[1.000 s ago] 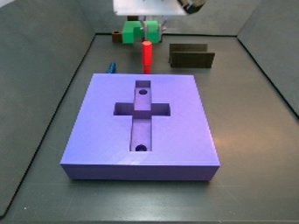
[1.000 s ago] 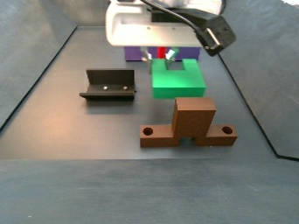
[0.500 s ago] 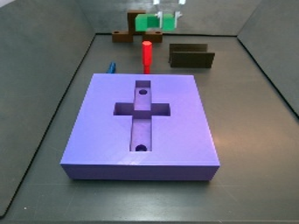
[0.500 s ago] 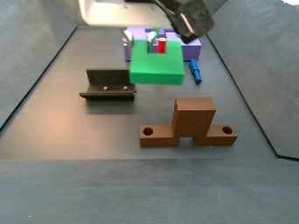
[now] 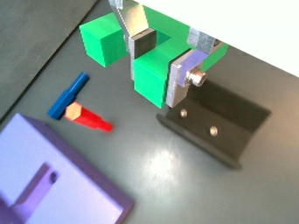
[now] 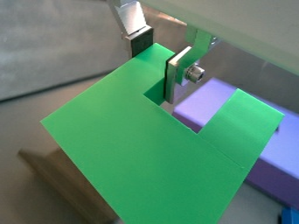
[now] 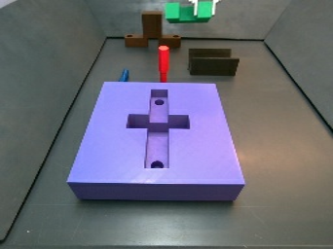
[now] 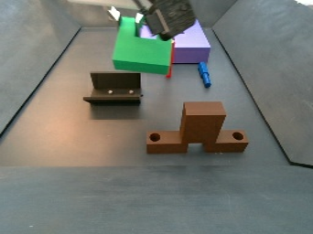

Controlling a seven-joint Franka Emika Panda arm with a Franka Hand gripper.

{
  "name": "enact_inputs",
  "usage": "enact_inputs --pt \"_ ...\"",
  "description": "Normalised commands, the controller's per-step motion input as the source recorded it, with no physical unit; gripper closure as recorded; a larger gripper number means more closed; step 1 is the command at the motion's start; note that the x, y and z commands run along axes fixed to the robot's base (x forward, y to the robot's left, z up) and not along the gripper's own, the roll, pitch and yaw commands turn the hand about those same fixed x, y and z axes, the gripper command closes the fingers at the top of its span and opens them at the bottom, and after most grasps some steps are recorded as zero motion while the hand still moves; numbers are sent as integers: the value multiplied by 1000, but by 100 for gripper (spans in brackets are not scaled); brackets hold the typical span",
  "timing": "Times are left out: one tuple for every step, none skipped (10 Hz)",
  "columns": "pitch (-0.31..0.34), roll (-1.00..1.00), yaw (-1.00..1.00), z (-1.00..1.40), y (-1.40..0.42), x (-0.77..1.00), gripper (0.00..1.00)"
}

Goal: Pick up the green object. Move up. Place the green object on the fixture. Regrasp the green object. Move to above the board. Insert the green object.
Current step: Place the green object on the fixture.

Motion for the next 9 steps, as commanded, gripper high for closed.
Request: enact_inputs --pt "-29 -1000 -217 169 0 534 100" --pt "0 -840 0 0 -223 314 100" --pt "137 -760 134 -23 -123 363 100" --pt "243 -911 291 -103 -69 397 100" --pt "231 -940 266 -83 -40 394 100" --pt "0 -546 11 -137 0 203 100" --pt "0 -226 0 -151 0 9 100" --pt "0 -37 0 -111 -6 0 100" --pt "-23 -100 -69 -403 -91 154 100"
